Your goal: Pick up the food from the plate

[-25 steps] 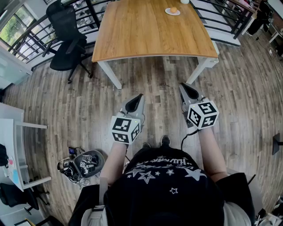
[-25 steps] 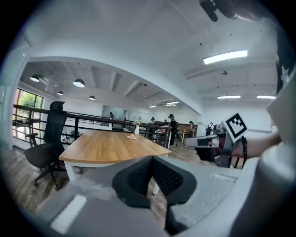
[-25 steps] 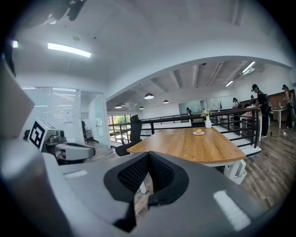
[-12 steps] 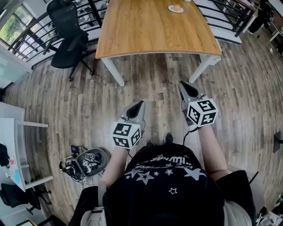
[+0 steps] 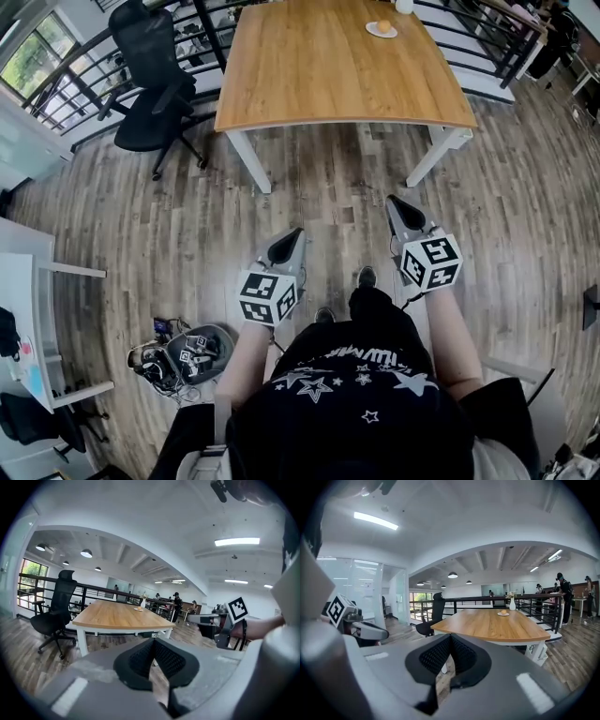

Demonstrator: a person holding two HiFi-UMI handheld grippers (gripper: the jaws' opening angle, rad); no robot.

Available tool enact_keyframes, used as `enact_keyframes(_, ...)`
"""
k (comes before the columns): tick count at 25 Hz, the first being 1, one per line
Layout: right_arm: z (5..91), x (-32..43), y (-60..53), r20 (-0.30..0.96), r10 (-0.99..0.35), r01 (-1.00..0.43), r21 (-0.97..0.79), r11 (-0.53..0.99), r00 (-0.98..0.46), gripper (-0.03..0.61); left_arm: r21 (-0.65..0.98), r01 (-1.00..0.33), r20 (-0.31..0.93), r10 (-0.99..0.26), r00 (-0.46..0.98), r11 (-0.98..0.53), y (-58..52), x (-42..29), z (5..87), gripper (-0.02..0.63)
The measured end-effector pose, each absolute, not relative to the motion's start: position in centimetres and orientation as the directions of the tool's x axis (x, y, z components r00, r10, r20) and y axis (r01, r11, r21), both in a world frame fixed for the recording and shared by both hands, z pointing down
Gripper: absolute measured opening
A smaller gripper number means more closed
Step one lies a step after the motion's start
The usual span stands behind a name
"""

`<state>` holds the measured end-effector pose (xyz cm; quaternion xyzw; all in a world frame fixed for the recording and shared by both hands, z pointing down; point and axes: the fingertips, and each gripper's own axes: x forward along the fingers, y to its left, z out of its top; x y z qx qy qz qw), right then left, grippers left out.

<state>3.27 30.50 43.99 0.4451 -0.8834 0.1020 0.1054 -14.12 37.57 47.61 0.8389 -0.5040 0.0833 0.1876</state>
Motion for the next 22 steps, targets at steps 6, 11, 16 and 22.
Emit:
enact_keyframes(6, 45.1, 5.3, 27.8, 0.278, -0.789, -0.835, -0.119, 0.537, -0.547, 0.002, 0.254, -0.879, 0.327, -0.820, 0.470, -0.403, 35.7, -13.5, 47.9, 0.002)
enact_keyframes(11, 45.8, 5.7, 22.3, 0.269, -0.781, -0.825, -0.139, 0.547, -0.563, 0.002, 0.245, -0.878, 0.328, -0.817, 0.474, -0.411, 31.2, -11.5, 48.1, 0.002)
enact_keyframes(16, 45.9, 6.8, 15.4, 0.254, -0.776, -0.817, -0.154, 0.556, -0.577, 0.002, 0.209, -0.887, 0.342, -0.819, 0.462, -0.413, 24.4, -10.6, 48.1, 0.002)
enact_keyframes(22, 45.7, 10.3, 7.4, 0.250, -0.783, -0.822, -0.172, 0.542, -0.569, 0.002, 0.187, -0.879, 0.369, -0.798, 0.476, -0.438, 17.1, -7.2, 48.5, 0.002)
